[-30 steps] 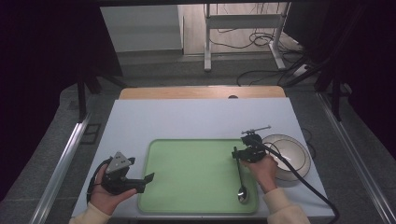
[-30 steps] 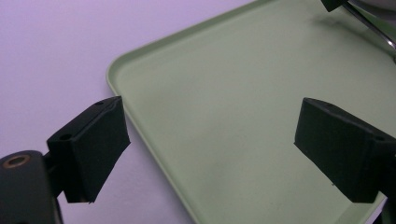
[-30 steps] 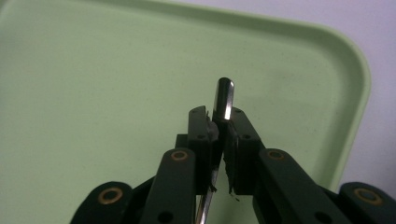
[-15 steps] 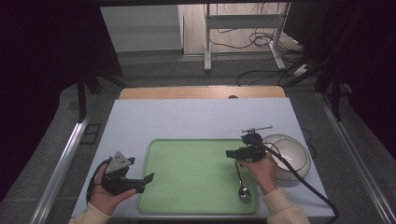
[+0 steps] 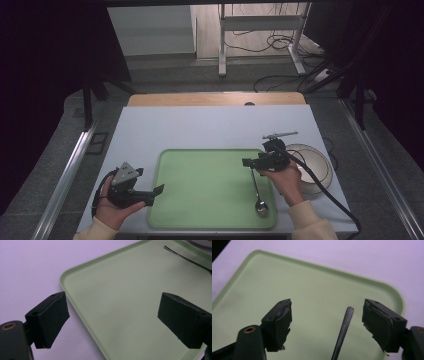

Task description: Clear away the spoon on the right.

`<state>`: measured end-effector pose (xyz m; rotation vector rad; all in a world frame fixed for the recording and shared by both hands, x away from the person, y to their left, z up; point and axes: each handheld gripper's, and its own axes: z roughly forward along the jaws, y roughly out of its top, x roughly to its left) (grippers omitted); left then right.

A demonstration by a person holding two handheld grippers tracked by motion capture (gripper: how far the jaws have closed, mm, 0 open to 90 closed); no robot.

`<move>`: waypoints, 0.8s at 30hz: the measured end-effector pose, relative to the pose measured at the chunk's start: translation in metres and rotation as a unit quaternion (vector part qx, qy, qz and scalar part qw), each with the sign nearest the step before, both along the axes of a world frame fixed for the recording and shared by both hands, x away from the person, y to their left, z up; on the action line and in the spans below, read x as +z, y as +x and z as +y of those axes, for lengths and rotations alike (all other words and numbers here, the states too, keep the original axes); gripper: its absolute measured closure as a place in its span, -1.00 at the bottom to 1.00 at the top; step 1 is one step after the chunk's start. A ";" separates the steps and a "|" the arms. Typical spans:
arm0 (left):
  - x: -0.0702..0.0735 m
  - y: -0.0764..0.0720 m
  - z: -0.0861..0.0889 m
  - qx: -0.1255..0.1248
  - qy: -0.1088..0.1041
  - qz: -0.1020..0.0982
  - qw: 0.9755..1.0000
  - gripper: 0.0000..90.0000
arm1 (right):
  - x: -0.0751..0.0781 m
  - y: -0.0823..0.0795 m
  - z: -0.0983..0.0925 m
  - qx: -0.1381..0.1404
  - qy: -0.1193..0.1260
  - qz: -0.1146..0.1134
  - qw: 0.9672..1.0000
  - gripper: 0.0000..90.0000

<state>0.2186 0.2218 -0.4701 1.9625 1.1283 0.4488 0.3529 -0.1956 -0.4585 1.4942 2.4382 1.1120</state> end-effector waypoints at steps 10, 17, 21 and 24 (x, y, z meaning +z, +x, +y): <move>-0.001 -0.005 0.005 0.007 0.001 -0.004 1.000 -0.79 | 0.012 -0.009 -0.006 0.024 -0.004 -0.067 0.997 -0.58; 0.001 -0.007 0.008 0.011 -0.003 -0.010 1.000 -0.79 | 0.031 -0.029 -0.026 0.031 0.040 -0.104 0.993 -0.60; 0.000 -0.004 0.007 0.011 -0.004 -0.004 1.000 -0.79 | 0.035 -0.045 -0.043 0.033 0.042 -0.128 0.990 -0.61; -0.002 -0.003 0.006 0.009 -0.001 0.000 1.000 -0.79 | 0.036 -0.055 -0.056 0.025 0.049 -0.140 0.989 -0.61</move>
